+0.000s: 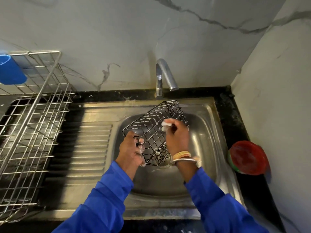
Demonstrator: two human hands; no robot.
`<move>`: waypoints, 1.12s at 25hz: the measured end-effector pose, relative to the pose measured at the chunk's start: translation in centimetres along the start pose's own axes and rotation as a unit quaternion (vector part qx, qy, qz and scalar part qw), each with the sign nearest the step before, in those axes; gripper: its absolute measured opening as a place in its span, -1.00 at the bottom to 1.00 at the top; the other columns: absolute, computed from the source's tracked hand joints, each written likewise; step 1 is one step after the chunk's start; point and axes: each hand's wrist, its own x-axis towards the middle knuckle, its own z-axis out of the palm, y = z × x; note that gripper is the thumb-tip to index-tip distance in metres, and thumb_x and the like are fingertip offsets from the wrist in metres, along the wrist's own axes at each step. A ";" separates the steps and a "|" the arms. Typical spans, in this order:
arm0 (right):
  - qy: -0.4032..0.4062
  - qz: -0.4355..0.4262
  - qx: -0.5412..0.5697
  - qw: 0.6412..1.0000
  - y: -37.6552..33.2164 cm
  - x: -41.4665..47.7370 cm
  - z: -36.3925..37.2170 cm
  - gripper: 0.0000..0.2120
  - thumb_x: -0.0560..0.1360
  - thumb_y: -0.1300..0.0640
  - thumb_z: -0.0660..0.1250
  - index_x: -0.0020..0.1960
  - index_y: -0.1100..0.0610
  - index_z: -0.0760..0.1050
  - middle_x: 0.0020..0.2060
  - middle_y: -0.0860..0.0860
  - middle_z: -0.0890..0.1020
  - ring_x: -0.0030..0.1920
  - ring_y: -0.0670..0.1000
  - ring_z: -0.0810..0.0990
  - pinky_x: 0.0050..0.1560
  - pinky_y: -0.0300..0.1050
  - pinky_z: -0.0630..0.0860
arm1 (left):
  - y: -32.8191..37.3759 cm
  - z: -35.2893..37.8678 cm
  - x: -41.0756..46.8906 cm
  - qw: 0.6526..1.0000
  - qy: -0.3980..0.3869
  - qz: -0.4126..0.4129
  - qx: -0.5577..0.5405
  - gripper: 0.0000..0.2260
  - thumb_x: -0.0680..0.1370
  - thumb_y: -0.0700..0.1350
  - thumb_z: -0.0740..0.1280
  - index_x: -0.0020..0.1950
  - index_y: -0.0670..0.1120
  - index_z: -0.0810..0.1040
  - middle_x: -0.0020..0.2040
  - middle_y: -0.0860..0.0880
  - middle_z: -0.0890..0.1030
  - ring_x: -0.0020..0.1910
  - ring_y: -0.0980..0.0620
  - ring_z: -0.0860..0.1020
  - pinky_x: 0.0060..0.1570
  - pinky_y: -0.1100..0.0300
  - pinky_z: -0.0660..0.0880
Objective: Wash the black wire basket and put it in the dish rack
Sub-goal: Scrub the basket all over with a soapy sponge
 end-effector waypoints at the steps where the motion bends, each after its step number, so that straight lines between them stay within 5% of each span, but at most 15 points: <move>1: -0.027 -0.047 0.020 0.998 -0.8 -1.3 0.3 -0.77 0.48 0.32 0.33 0.02 0.05 0.60 -0.06 -0.12 0.63 -0.06 -0.14 0.59 0.00 -0.31 0.53 | 0.2 0.1 0.2 1.000 0.001 -0.002 -0.004 -0.84 0.55 -0.02 0.31 -0.17 -0.05 0.47 -0.30 0.00 0.43 -0.22 0.00 0.38 0.34 -0.39 0.17; 5: -0.082 -0.117 0.015 0.990 2.8 -8.7 -0.4 -0.85 0.38 0.24 0.36 -0.16 0.01 0.60 -0.17 -0.14 0.64 -0.13 -0.15 0.60 -0.05 -0.16 0.54 | 0.6 -0.3 0.5 0.999 -0.017 -0.004 -0.029 -0.86 0.54 -0.03 0.33 -0.14 -0.07 0.49 -0.12 -0.05 0.51 -0.17 -0.05 0.43 0.32 -0.44 0.14; 8: 0.025 0.037 -0.002 0.999 5.4 -4.9 -0.9 -0.96 0.40 0.13 0.39 -0.20 0.08 0.61 -0.27 -0.03 0.66 -0.24 -0.03 0.63 -0.15 0.04 0.58 | -0.1 -0.6 0.5 0.999 -0.014 -0.014 -0.046 -0.85 0.53 -0.02 0.35 -0.15 -0.08 0.51 -0.12 -0.04 0.54 -0.21 0.00 0.41 0.40 -0.51 -0.05; 10: 0.016 0.088 0.030 0.996 4.1 -2.7 -0.8 -0.97 0.44 0.15 0.40 -0.17 0.05 0.61 -0.28 0.00 0.67 -0.25 0.01 0.63 -0.12 0.08 0.60 | -0.2 -0.2 0.4 0.999 -0.011 -0.017 -0.032 -0.85 0.53 -0.02 0.35 -0.15 -0.08 0.52 -0.22 -0.01 0.52 -0.22 0.01 0.41 0.40 -0.51 -0.06; 14: -0.108 -0.013 0.070 0.992 2.5 -6.6 0.1 -0.98 0.36 0.07 0.35 -0.23 -0.01 0.56 -0.32 -0.03 0.65 -0.28 0.00 0.63 -0.20 -0.04 0.58 | 0.5 0.3 0.6 0.999 0.000 0.022 -0.032 -0.89 0.56 -0.05 0.34 0.02 -0.07 0.54 -0.33 0.01 0.46 -0.28 0.03 0.37 0.16 -0.22 0.38; 16: -0.083 0.000 0.036 0.996 3.3 -7.5 -0.6 -0.97 0.34 0.10 0.38 -0.26 0.05 0.57 -0.32 -0.06 0.64 -0.27 -0.02 0.61 -0.22 -0.13 0.55 | 0.5 0.3 0.5 0.999 -0.007 0.021 -0.028 -0.89 0.55 -0.05 0.33 -0.05 -0.08 0.53 -0.35 0.01 0.46 -0.28 0.04 0.35 0.25 -0.34 0.31; 19: 0.025 0.131 0.009 0.991 3.5 -2.5 -2.0 -0.93 0.41 0.20 0.43 -0.21 0.08 0.57 -0.39 -0.11 0.59 -0.35 -0.07 0.56 -0.38 -0.43 0.45 | 0.0 -0.1 0.2 0.999 -0.017 0.001 -0.027 -0.84 0.54 -0.04 0.35 0.06 -0.08 0.55 -0.11 -0.05 0.56 -0.23 0.00 0.39 0.36 -0.54 0.01; 22: 0.064 0.129 0.020 0.989 1.9 0.6 -2.4 -0.95 0.45 0.20 0.38 -0.13 0.07 0.57 -0.39 -0.11 0.62 -0.39 -0.17 0.58 -0.24 -0.22 0.60 | -0.1 0.1 0.1 1.000 -0.010 -0.006 -0.025 -0.91 0.54 -0.05 0.34 -0.05 -0.06 0.51 -0.23 -0.01 0.49 -0.20 0.01 0.41 0.37 -0.51 0.05; 25: -0.025 0.058 0.076 0.995 1.1 -3.1 -0.5 -0.92 0.42 0.29 0.36 -0.16 0.13 0.55 -0.43 -0.02 0.63 -0.44 -0.12 0.59 -0.34 -0.23 0.55 | 0.1 0.3 -0.3 1.000 -0.006 0.000 -0.020 -0.82 0.56 -0.06 0.32 -0.21 -0.06 0.45 -0.37 0.03 0.44 -0.29 0.04 0.36 0.34 -0.50 0.12; 28: -0.011 0.021 -0.013 1.000 3.7 -5.7 -0.4 -0.92 0.31 0.18 0.43 -0.21 0.08 0.57 -0.33 -0.06 0.63 -0.30 -0.05 0.60 -0.25 -0.17 0.54 | 0.1 -0.2 -0.3 1.000 -0.006 -0.001 -0.023 -0.81 0.55 -0.04 0.34 -0.23 -0.07 0.46 -0.31 -0.01 0.48 -0.27 0.03 0.38 0.34 -0.48 0.13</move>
